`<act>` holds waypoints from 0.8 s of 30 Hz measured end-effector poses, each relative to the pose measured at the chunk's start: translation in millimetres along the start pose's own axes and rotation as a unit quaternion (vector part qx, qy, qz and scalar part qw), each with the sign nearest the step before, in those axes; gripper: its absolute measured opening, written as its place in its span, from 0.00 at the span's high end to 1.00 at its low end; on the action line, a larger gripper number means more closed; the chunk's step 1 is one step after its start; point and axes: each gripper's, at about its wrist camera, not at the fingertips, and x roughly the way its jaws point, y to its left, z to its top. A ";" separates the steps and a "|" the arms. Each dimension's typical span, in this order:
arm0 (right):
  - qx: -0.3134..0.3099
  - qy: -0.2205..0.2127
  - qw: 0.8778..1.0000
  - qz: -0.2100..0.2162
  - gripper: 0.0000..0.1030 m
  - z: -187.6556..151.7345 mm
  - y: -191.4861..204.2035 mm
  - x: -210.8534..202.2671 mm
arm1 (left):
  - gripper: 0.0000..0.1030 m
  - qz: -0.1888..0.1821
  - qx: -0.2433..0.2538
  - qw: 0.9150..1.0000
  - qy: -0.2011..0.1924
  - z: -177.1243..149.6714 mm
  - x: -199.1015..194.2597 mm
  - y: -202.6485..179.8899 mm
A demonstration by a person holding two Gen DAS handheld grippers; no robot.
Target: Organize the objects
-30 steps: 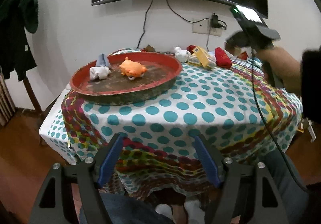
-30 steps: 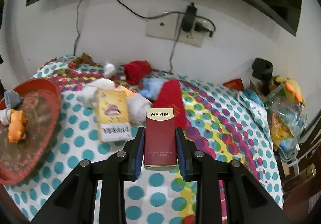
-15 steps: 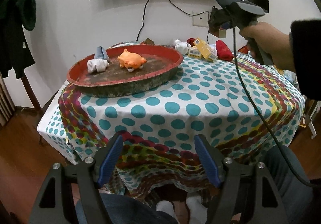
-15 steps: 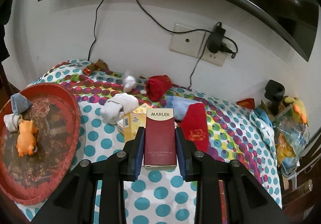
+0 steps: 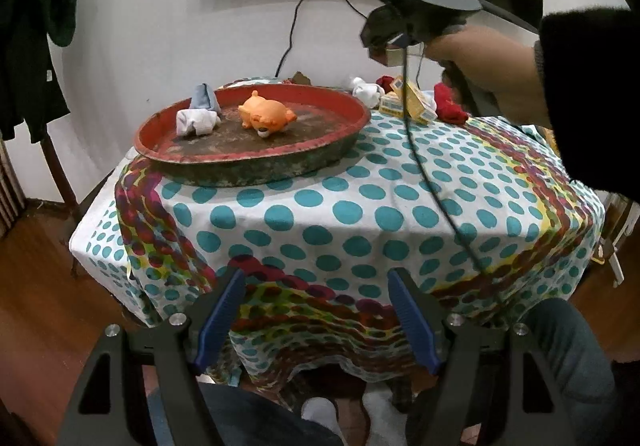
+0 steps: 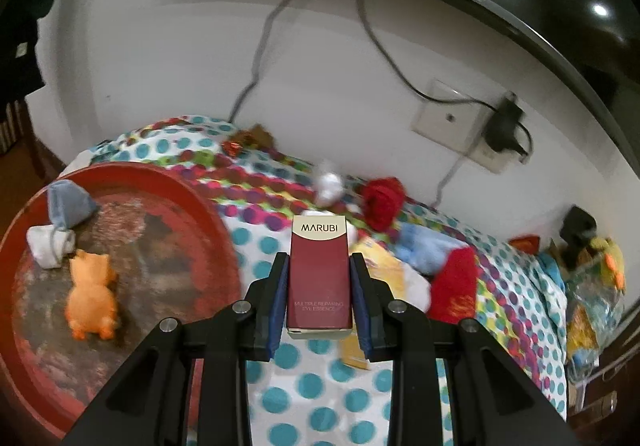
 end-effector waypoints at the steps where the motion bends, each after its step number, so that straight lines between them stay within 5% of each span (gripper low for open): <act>1: -0.011 -0.006 1.000 0.008 0.74 4.3 13.8 -2.1 | 0.26 0.002 -0.001 1.000 -0.003 0.5 -1.0 0.9; 24: -0.074 -0.011 0.993 0.092 0.73 29.4 139.7 1.9 | 0.26 -0.003 -0.037 0.999 0.003 4.8 1.1 22.4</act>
